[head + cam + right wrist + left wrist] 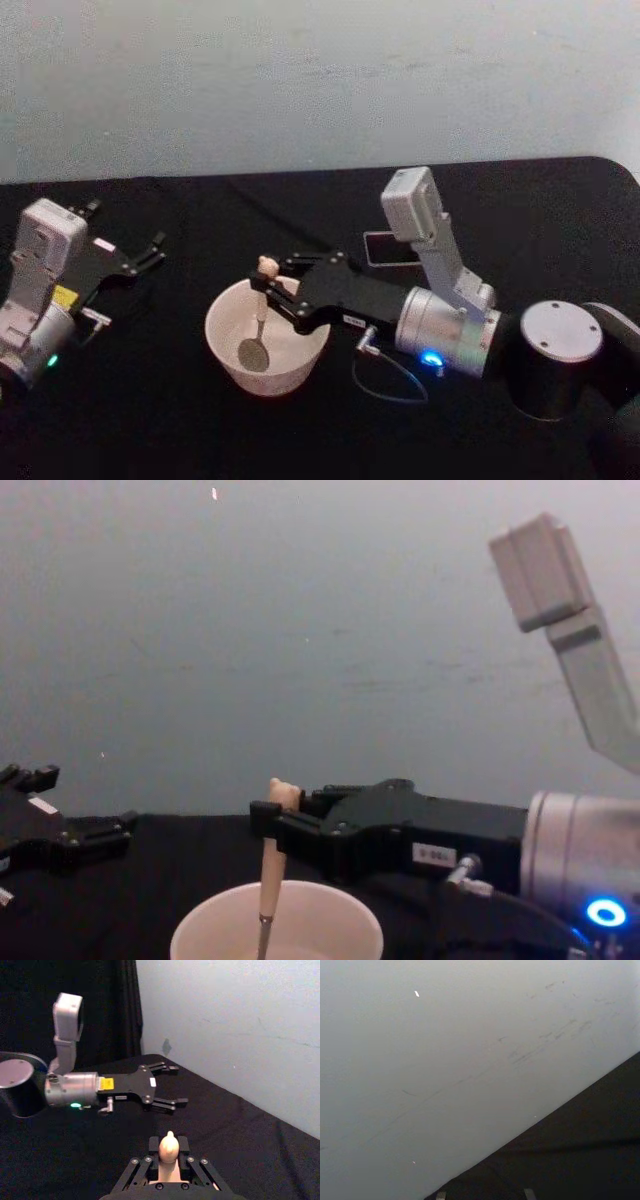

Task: Pick up the stirring spoon with one hand, stir inside the cup, then place it back in its original position.

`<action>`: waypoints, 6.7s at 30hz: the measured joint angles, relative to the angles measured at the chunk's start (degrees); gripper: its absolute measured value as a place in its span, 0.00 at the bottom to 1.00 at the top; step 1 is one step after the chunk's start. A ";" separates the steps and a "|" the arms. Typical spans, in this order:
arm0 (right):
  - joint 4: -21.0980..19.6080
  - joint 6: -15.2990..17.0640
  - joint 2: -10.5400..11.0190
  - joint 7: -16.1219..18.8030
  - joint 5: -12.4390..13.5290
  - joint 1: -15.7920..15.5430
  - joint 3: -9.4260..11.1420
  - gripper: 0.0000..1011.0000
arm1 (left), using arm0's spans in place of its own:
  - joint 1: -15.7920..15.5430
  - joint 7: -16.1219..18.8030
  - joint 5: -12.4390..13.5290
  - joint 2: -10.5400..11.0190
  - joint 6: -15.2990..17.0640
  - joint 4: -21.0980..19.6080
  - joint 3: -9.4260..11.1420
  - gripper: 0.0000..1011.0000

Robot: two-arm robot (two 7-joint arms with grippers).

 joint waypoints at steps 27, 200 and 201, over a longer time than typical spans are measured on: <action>5.28 -0.85 -1.86 -1.50 -1.68 2.25 2.38 0.21 | 0.00 0.00 0.00 0.00 0.00 0.00 0.00 0.99; -7.25 4.46 4.43 -2.29 5.84 -2.21 3.83 0.21 | 0.00 0.00 0.00 0.00 0.00 0.00 0.00 0.99; -7.27 4.45 4.45 -2.32 5.92 -2.15 3.86 0.21 | 0.00 0.00 0.00 0.00 0.00 0.00 0.00 0.99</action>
